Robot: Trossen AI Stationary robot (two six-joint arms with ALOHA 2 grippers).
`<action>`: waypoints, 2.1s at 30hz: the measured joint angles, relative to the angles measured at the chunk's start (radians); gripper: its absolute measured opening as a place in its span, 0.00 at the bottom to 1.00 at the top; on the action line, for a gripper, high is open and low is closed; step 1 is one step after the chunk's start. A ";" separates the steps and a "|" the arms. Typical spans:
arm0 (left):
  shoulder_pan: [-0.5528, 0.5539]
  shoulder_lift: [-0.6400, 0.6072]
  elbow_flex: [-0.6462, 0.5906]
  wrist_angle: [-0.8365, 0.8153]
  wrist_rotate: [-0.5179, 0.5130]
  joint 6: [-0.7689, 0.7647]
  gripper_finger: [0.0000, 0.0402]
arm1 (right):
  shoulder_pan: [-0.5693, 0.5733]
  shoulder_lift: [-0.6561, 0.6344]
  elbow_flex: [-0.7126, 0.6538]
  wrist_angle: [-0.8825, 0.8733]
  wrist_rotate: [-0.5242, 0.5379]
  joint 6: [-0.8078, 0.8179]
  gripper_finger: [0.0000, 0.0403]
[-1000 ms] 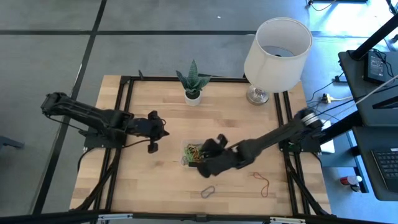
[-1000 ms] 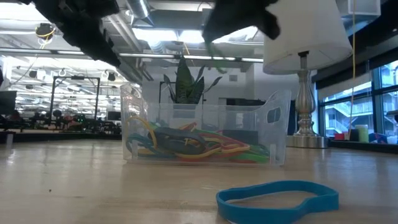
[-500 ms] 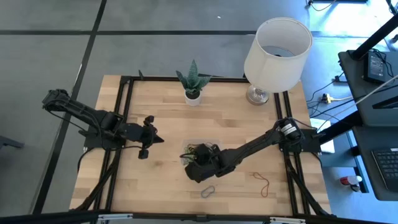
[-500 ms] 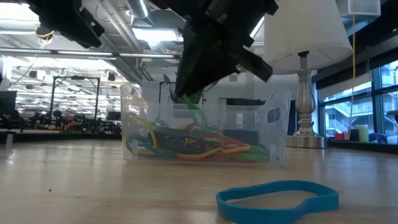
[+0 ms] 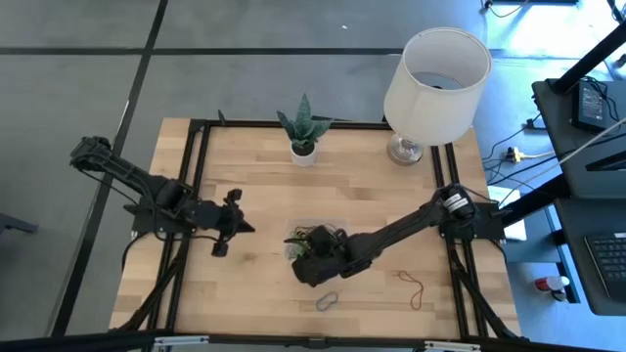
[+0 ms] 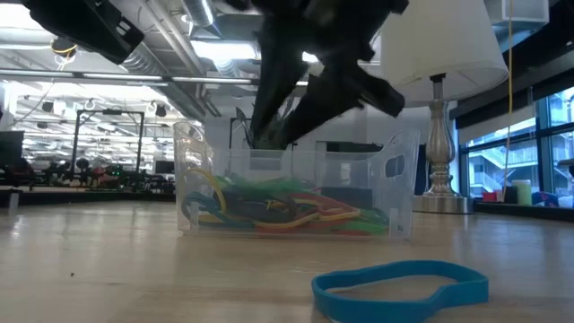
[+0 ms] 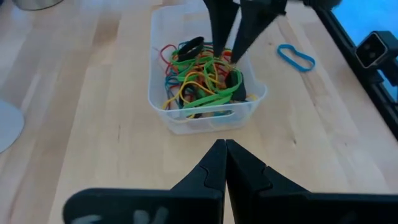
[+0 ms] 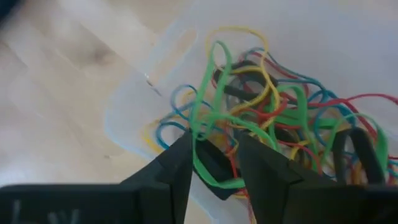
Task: Pick and place rubber bands into bin
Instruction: Put the blue rubber band into the transparent bin
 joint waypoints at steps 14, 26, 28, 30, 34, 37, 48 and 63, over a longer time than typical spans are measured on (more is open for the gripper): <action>-0.021 0.011 0.000 0.008 0.000 -0.083 0.00 | 0.096 -0.148 -0.012 -0.221 -0.045 -0.001 0.11; -0.126 0.259 0.098 0.012 -0.028 -0.133 0.00 | 0.310 -0.335 -0.346 -0.138 -0.064 0.165 0.01; -0.138 0.330 0.151 0.013 -0.049 -0.134 0.00 | 0.347 -0.377 -0.419 -0.114 -0.065 0.192 0.02; -0.148 0.402 0.213 0.011 -0.071 -0.140 0.00 | 0.379 -0.426 -0.487 -0.095 -0.063 0.219 0.01; -0.162 0.560 0.360 -0.023 -0.108 -0.183 0.00 | 0.430 -0.512 -0.614 -0.069 -0.065 0.225 0.01; -0.169 0.679 0.483 -0.077 -0.131 -0.191 0.00 | 0.455 -0.584 -0.687 -0.063 -0.067 0.214 0.01; -0.191 1.037 0.875 -0.230 -0.185 -0.311 0.00 | 0.504 -0.789 -0.899 -0.057 -0.071 0.158 0.02; -0.223 1.263 1.000 -0.158 -0.154 -0.375 0.09 | 0.507 -0.838 -0.943 -0.002 -0.071 0.075 0.02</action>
